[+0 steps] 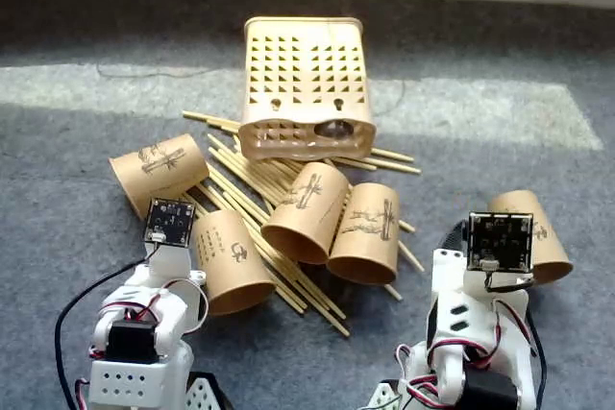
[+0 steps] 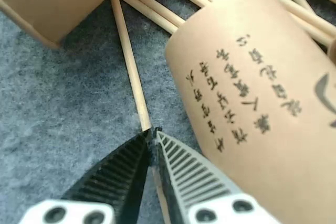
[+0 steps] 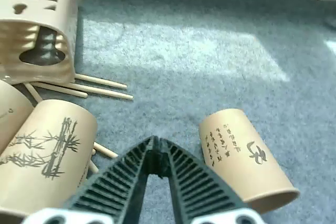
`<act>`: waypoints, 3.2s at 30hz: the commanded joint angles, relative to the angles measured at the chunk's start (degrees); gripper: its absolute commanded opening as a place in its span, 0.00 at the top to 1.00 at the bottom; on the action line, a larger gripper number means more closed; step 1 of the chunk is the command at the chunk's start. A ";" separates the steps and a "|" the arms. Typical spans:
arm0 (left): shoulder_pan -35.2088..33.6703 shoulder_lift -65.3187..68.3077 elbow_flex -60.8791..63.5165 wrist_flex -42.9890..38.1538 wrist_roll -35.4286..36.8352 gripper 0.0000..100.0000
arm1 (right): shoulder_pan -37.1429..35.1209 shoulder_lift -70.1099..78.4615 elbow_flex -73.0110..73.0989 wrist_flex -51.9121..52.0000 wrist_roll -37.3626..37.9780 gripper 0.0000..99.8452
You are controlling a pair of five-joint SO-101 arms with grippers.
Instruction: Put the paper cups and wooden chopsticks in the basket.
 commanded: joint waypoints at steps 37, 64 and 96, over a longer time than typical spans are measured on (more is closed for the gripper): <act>-0.13 -0.57 1.10 0.26 -0.44 0.99 | -27.12 71.08 -31.60 -25.71 -5.71 0.82; -0.13 -0.57 1.10 0.26 -0.44 0.99 | -23.16 98.33 -31.69 -56.13 -5.71 0.82; -0.13 -0.57 1.10 0.26 -0.44 0.99 | -19.82 76.97 -32.31 -41.80 -16.62 0.99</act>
